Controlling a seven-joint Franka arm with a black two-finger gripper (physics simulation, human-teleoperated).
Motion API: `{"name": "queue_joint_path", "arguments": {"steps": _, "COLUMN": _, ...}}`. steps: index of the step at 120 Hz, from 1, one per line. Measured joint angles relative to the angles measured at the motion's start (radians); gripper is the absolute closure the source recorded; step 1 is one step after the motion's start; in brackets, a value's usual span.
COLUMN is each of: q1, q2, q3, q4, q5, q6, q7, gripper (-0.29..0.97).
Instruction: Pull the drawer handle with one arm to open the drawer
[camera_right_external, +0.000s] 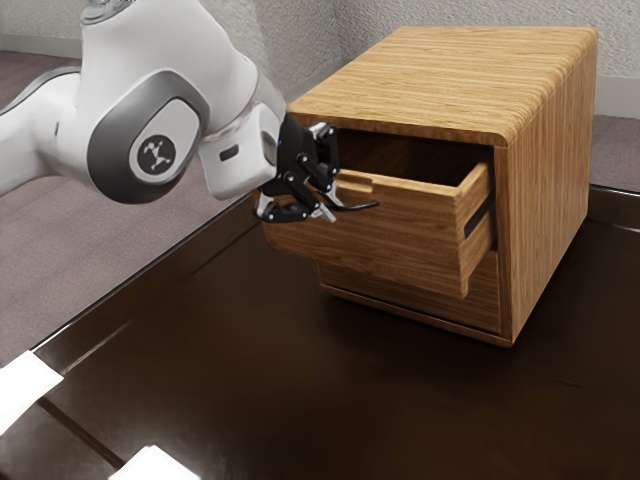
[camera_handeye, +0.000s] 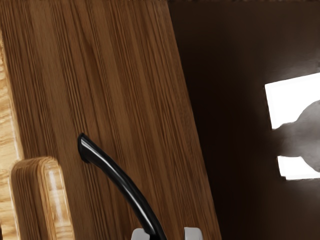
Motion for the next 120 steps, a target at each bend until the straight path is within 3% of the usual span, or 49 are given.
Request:
{"name": "queue_joint_path", "arguments": {"steps": 77, "q1": -0.033, "q2": -0.295, "q3": 0.001, "q4": -0.317, "q5": -0.013, "q6": 0.042, "q7": -0.043, "gripper": 0.75}}
{"name": "queue_joint_path", "arguments": {"steps": 120, "q1": -0.048, "q2": -0.423, "q3": 0.0, "q4": -0.423, "q5": -0.014, "q6": 0.033, "q7": -0.066, "gripper": 0.74}}
